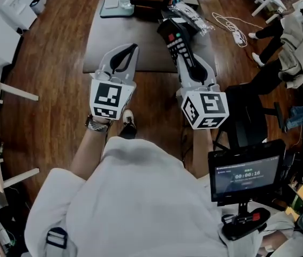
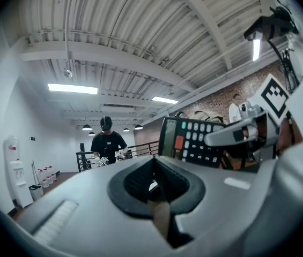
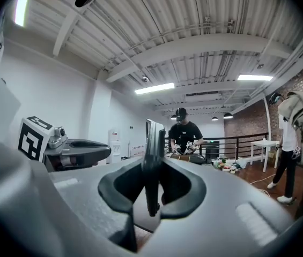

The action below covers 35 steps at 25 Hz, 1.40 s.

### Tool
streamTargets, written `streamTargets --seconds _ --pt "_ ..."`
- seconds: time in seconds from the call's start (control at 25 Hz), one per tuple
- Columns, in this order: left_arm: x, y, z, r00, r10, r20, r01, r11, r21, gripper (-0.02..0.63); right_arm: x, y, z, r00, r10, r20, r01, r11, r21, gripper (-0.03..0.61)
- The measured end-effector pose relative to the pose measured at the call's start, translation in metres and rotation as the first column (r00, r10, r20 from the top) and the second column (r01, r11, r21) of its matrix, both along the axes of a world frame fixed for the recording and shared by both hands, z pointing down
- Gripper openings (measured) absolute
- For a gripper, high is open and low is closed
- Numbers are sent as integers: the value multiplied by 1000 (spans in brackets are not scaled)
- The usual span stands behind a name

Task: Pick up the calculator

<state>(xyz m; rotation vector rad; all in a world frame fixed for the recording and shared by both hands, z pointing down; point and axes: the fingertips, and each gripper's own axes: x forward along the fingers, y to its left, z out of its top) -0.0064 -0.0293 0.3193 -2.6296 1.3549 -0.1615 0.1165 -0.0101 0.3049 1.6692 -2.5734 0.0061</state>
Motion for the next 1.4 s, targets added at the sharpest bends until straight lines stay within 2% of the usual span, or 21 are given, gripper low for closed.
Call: streamTargets --seconds 0.28,0.56,0.8,1.4 --pt "20 88 -4 999 9 35 -10 999 33 6 14 76 -1 1000 -12 16 12 1000 -4 66" --pt "32 152 3 999 1 46 -1 1000 2 6 23 137 12 999 -32 15 33 998 -55 66" --pt "25 173 -7 999 3 51 -4 1000 16 6 14 158 3 999 -19 28 20 999 -36 66" --pt "4 176 -27 998 31 56 -33 999 30 5 -5 162 -13 998 28 62 -27 999 -16 66"
